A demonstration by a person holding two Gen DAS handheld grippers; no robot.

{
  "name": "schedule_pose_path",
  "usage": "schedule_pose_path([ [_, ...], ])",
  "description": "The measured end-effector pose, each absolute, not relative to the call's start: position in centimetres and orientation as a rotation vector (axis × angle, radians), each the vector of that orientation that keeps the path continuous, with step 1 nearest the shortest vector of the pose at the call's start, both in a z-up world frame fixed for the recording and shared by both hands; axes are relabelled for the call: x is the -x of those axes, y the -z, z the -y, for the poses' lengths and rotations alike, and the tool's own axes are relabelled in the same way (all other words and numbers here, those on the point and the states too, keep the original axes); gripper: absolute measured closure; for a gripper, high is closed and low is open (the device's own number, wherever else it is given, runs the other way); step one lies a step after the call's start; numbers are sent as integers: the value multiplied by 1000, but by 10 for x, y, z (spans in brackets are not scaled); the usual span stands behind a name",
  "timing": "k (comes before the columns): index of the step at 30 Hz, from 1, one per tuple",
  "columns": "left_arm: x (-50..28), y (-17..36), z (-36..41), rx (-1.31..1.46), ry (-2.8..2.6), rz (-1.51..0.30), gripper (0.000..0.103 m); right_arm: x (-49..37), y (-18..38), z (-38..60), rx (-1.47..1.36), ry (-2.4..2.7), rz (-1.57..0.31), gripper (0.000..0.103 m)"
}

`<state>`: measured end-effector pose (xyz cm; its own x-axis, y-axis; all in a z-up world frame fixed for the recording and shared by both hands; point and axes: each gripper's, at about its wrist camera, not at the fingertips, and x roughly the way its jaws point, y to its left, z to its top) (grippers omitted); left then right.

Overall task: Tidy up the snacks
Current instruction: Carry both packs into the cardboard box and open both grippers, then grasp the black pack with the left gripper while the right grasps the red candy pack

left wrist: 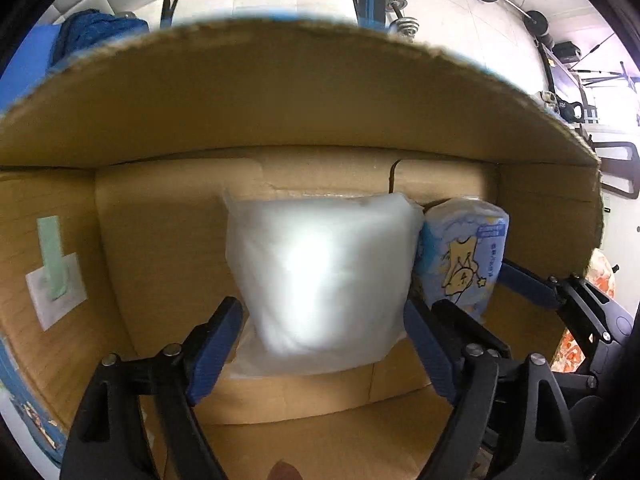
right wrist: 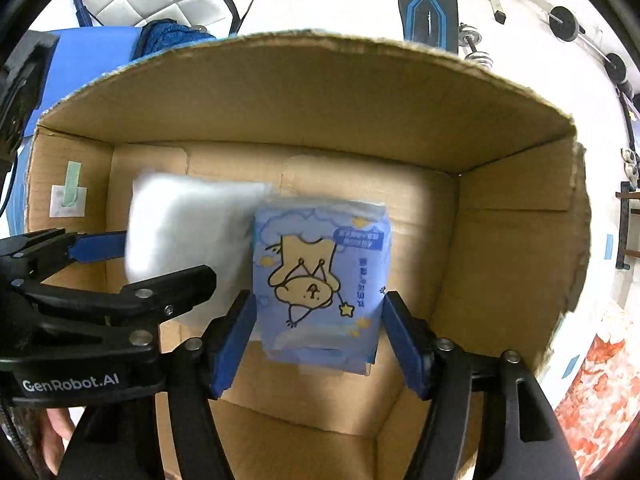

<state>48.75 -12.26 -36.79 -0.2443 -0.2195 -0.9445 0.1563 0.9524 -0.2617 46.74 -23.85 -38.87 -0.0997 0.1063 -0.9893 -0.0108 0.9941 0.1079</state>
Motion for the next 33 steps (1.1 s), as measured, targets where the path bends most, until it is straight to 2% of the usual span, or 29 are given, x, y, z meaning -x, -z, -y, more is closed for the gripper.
schedule_pose_path([
  [2,-484,356,121,28,345,-1764,13,-463,381,238,-73,-91,-1663,31],
  [3,-480,347,119,19,343,-1746,12,-460,377,238,-68,-84,-1656,23],
  [5,-474,335,116,8,333,-1720,3,-452,368,239,-56,-66,-1638,18],
  [7,-465,320,108,6,311,-1678,1,-447,361,233,-60,-59,-1630,17],
  [9,-451,303,97,10,284,-1628,1,-436,356,233,-80,-44,-1623,2],
  [10,-447,299,95,7,276,-1611,1,-430,353,233,-97,-40,-1612,0],
  [14,-438,306,84,-12,238,-1555,0,-402,342,229,-115,-11,-1577,0],
  [20,-410,290,86,-51,228,-1474,0,-372,325,225,-117,12,-1519,0],
  [33,-355,232,73,-35,87,-1259,1,-304,235,224,-97,26,-1343,0],
])
